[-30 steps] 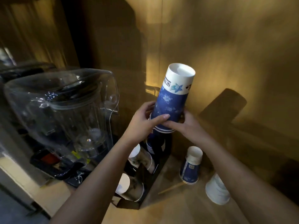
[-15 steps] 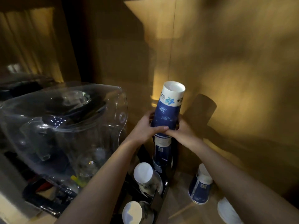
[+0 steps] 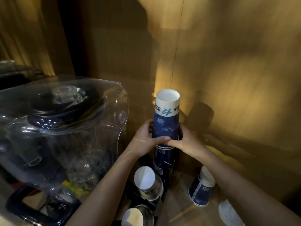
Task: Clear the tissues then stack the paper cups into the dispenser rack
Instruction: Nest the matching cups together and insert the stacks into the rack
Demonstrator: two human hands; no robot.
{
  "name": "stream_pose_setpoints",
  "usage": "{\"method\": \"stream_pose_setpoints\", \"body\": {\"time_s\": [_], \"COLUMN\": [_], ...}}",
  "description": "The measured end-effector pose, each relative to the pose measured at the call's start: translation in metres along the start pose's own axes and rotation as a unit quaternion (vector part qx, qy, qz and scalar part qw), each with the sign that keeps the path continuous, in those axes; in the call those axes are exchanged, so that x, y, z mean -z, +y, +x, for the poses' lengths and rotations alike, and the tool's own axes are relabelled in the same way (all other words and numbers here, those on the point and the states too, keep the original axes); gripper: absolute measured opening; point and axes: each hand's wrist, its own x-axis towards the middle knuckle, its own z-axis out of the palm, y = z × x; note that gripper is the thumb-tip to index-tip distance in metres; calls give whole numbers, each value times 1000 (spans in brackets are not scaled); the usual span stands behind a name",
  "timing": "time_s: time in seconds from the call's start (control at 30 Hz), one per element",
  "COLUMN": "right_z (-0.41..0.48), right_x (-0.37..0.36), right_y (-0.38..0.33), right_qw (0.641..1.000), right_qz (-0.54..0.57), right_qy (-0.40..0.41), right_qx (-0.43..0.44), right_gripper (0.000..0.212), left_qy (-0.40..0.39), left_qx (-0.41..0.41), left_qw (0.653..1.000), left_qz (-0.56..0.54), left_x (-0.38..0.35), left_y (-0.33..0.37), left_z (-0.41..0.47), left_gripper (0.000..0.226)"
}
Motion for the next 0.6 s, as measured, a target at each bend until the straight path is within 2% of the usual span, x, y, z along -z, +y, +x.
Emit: {"method": "stream_pose_setpoints", "body": {"time_s": [0.1, 0.23, 0.37, 0.5, 0.6], "right_z": [1, -3, -4, -8, -8], "right_x": [-2, -8, -15, -18, -18], "right_y": [4, 9, 19, 24, 26], "right_qw": [999, 994, 982, 984, 988], "right_qz": [-43, -111, -180, -160, -127], "right_qy": [0, 5, 26, 47, 40], "right_qx": [2, 16, 52, 68, 80], "right_gripper": [86, 66, 81, 96, 93], "left_qy": [7, -16, -48, -54, -36], "left_qx": [4, 18, 40, 32, 27], "left_qw": [1000, 1000, 998, 998, 999], "left_qz": [14, 18, 5, 22, 17], "left_x": [0, -3, -4, -4, -6], "left_y": [-3, -7, -16, -25, -25], "left_z": [-1, -1, -3, -3, -5], "left_gripper": [84, 85, 87, 84, 90]}}
